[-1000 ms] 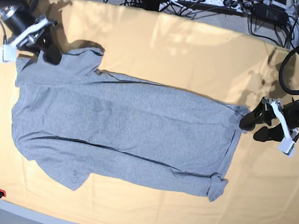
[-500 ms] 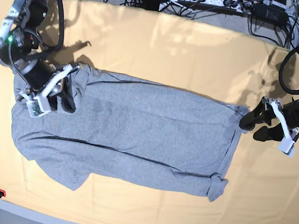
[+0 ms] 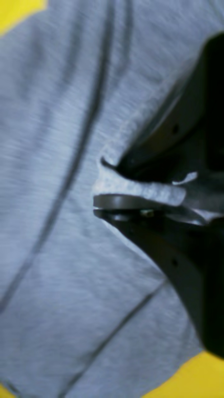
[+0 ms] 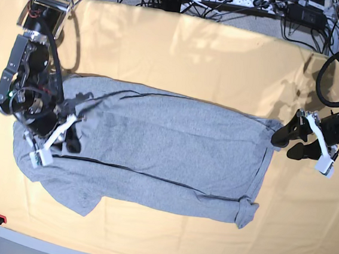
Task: Layout the t-shirt on the table in an organized manner, then fold the t-shirt properly
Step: 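Grasp the collar edge with the right gripper and drag it toward the hem, then release and regrasp the sleeve edge with the left gripper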
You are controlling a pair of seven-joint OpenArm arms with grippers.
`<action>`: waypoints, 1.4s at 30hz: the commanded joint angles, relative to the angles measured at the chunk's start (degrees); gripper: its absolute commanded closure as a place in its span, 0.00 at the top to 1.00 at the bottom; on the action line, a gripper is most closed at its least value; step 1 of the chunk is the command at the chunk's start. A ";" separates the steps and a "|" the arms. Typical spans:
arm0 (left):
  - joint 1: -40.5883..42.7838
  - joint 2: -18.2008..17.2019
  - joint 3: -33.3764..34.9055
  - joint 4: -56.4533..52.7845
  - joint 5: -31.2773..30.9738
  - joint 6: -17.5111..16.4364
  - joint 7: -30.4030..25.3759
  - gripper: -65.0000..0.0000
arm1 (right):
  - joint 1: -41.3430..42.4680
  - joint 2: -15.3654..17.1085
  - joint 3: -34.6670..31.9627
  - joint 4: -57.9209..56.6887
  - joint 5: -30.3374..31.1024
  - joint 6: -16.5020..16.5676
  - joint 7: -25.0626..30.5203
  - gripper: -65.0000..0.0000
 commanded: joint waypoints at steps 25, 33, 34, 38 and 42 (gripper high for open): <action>-1.49 -1.14 -1.36 0.74 -1.36 -0.02 -1.25 0.69 | 1.92 0.52 0.26 0.85 -18.56 -24.41 -2.05 0.00; -2.05 -0.07 -7.17 0.74 15.37 17.35 -9.64 0.69 | 2.08 0.55 0.26 0.87 -18.29 -23.76 -2.05 0.29; -2.05 -0.07 -7.17 0.74 16.26 18.14 -9.55 0.69 | 2.08 0.55 0.26 0.87 -18.16 -23.78 -2.03 0.33; -1.90 -0.11 -7.17 0.74 14.36 14.73 -6.67 0.69 | 2.10 0.57 0.26 0.87 -12.52 -16.68 -1.60 0.34; -1.86 -0.81 -7.17 0.74 5.88 5.86 -1.11 0.69 | 2.10 0.74 0.33 0.90 -7.52 -9.75 -1.75 0.34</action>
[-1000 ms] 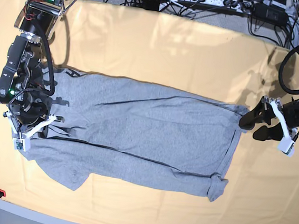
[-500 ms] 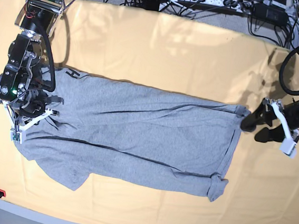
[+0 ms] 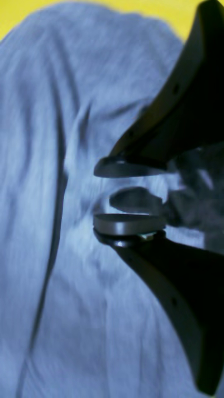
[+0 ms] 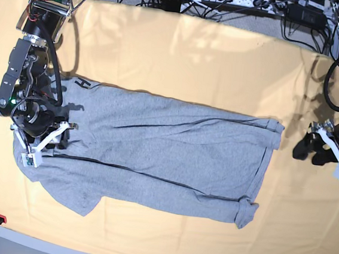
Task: Layout the t-shirt on the table in an organized manner, then fold the t-shirt properly
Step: 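Release and regrasp the sleeve edge with the left gripper, then pull the shirt edges apart with both grippers to straighten it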
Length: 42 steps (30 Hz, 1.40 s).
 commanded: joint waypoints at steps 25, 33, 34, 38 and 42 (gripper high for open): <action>0.42 -7.43 13.25 0.79 2.56 -6.81 -8.63 0.69 | -7.76 2.27 5.49 7.21 30.95 13.59 -11.13 0.35; -2.16 -7.28 21.18 0.79 10.34 -6.81 -11.78 0.69 | -12.20 2.27 5.49 7.21 33.27 13.59 -11.34 0.35; -2.27 -7.28 21.24 0.79 10.60 -6.81 -12.11 0.69 | -12.33 2.27 5.49 7.21 33.31 13.59 -11.37 0.35; -2.45 -7.08 21.24 0.79 11.93 -6.81 -14.05 0.51 | -12.81 2.29 5.49 7.21 33.33 13.59 -11.65 0.35; -3.21 -5.55 21.24 0.79 14.75 -6.81 -15.28 0.03 | -12.81 2.27 5.49 7.21 33.29 13.59 -11.58 0.35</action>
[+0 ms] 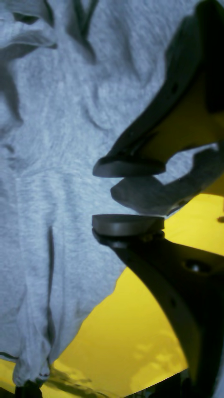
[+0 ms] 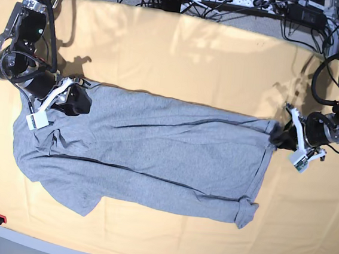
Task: Layout the t-shirt on the table in an organized manner, then fold the t-shirt properly
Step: 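Pull the shirt edges apart with both grippers to straighten it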
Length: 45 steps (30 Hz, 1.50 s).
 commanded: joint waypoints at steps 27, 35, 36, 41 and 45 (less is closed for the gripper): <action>-8.09 2.54 -0.59 -8.20 10.49 -0.28 -19.10 0.00 | 0.70 0.81 0.26 1.03 1.46 0.34 0.00 0.34; -13.68 3.74 -0.59 -21.35 9.31 0.98 -22.05 0.00 | 0.70 0.81 0.26 1.03 1.44 0.34 0.00 0.34; -14.34 3.74 -0.59 -21.86 9.29 0.98 -22.05 0.00 | 0.72 0.81 0.26 1.03 1.44 0.34 0.00 0.34; -16.39 3.72 -0.59 -22.14 5.29 0.72 -21.11 0.40 | 0.72 0.81 0.26 1.03 1.46 0.34 0.02 0.34; -17.51 3.58 -0.59 -22.12 0.00 0.76 -11.89 0.61 | 1.03 0.98 0.42 1.31 1.51 0.34 1.79 0.35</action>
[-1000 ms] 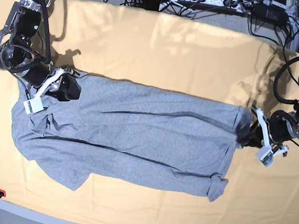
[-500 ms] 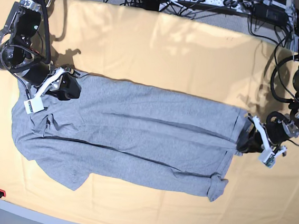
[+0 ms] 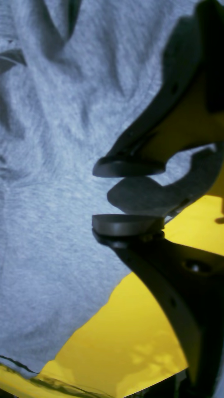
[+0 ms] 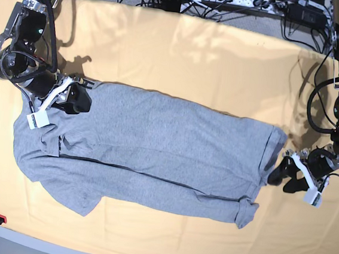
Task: Layout the t-shirt on the table in an organized manner, then fold the t-shirt properly
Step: 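Pull the shirt edges apart with both grippers to straighten it, then open both grippers, release the shirt and move them aside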
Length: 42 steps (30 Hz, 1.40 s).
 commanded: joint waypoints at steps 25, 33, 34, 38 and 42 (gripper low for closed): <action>1.07 -7.08 -9.77 0.76 -17.97 0.68 16.90 0.61 | -13.27 1.66 25.81 7.19 -7.61 -5.01 8.90 0.67; 3.74 -7.04 -9.77 0.76 -18.23 0.44 16.59 0.61 | -13.18 1.70 25.81 -4.33 -0.96 -3.56 11.78 0.67; 3.74 -7.02 -9.77 0.76 -18.23 0.44 16.59 0.61 | -13.18 1.68 25.81 -5.77 0.59 -2.73 11.74 0.67; 3.74 -6.99 -9.77 0.76 -18.36 0.46 16.59 0.61 | -13.09 1.68 25.81 -11.06 6.60 0.17 10.67 0.67; 3.74 -6.97 -9.77 0.76 -19.91 0.44 16.61 0.61 | -11.43 1.27 25.81 -14.58 12.11 0.34 5.38 0.67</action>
